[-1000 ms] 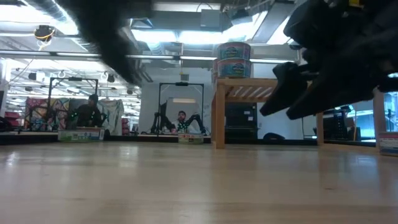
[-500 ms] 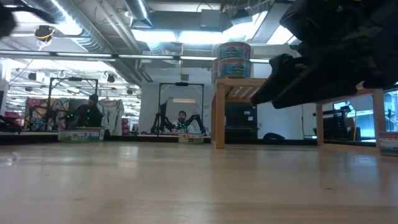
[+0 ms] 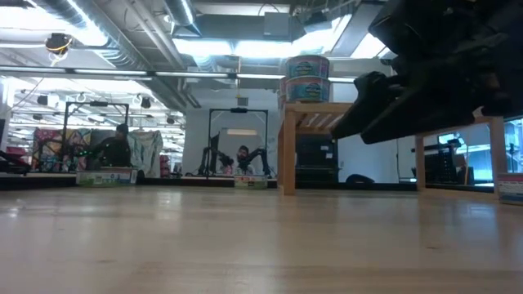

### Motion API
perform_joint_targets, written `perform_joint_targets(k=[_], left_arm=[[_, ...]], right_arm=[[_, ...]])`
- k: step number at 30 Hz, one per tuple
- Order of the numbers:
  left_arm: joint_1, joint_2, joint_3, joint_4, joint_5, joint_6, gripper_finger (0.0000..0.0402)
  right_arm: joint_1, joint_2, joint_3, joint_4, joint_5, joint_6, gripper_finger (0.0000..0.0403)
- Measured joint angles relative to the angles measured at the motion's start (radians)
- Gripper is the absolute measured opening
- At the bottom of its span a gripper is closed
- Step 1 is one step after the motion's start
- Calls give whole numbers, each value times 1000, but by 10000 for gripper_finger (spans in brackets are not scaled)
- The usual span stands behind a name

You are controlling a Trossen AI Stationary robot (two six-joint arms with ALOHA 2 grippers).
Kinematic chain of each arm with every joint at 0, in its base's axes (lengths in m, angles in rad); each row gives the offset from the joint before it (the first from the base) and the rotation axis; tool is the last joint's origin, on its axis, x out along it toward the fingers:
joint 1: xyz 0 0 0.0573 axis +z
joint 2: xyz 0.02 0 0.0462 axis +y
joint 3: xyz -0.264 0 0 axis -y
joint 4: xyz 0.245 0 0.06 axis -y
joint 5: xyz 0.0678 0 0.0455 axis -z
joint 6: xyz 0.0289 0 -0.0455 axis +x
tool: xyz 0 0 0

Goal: Stack canned seafood by type on shelf
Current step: Put the blue-pink tuna can on the shelf

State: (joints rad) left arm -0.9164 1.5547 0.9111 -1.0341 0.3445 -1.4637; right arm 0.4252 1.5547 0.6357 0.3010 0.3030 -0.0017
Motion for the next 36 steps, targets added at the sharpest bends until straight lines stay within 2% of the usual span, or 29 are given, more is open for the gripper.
perform_joint_targets(k=[3,7,11,18,23,30,36], left_arm=[[12,-2,-34,56,14,53,125],[48,-3,-42,46,1,148,108],[114,-4,-42,42,-69,239,95],[256,-5,-41,109,-144,405,80],[366,-7,-38,198,-271,548,78],[508,3,-48,444,-454,788,70],[606,92,-43,668,-466,988,50]], right_arm=[[0,0,0,-12,0,0,291],[0,0,0,-15,0,-2,291],[0,-2,0,-31,-18,-2,291],[0,-45,0,-191,-26,48,291],[0,-99,0,-303,-25,76,291],[0,-169,1,-416,-24,96,291],[0,-180,1,-434,-24,101,291]])
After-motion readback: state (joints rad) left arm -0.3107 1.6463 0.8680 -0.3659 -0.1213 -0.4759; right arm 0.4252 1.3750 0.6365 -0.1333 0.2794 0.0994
